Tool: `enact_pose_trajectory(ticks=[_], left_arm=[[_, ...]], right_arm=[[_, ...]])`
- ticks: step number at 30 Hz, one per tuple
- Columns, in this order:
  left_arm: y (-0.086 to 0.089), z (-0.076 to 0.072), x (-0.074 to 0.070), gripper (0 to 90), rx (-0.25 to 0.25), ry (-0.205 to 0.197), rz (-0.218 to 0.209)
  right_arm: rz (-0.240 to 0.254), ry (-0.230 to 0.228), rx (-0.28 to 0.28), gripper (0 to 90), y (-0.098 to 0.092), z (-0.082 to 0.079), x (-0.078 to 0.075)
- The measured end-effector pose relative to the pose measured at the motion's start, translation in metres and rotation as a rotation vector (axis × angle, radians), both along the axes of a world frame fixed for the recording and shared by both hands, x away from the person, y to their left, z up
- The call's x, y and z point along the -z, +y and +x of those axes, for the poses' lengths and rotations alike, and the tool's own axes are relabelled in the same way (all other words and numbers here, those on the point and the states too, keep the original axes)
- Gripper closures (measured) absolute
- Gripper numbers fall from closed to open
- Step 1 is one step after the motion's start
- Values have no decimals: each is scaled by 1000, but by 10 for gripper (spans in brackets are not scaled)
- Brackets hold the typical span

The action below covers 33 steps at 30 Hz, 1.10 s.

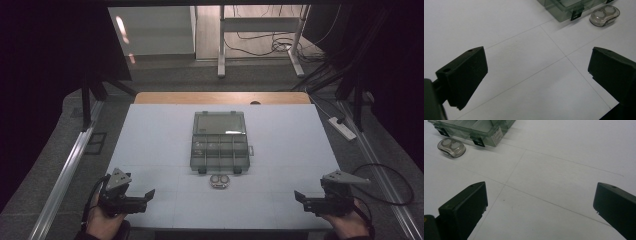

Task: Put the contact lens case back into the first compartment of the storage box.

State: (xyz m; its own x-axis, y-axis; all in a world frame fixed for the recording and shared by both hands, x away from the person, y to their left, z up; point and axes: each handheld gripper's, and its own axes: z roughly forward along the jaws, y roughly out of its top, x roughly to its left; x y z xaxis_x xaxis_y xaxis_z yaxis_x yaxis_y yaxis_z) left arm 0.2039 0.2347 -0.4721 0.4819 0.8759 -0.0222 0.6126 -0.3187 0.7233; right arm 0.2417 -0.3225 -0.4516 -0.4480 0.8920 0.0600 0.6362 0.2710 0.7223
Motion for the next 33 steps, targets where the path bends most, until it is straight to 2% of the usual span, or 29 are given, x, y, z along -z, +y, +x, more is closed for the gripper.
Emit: enact_pose_trajectory(ticks=[8,20,29,33], left_arm=[[-1,2,1,28,19,16,13],[-1,2,0,28,18,13,7],[0,1,0,29,23,8,2],[0,1,0,29,25,7,0]], right_arm=[[-7,4,-6,0,1,-1,0],[-10,21,-27,0,2,1,1],[4,33,-72,0,4,3,0],[14,20,-103,0,6,5,-2]])
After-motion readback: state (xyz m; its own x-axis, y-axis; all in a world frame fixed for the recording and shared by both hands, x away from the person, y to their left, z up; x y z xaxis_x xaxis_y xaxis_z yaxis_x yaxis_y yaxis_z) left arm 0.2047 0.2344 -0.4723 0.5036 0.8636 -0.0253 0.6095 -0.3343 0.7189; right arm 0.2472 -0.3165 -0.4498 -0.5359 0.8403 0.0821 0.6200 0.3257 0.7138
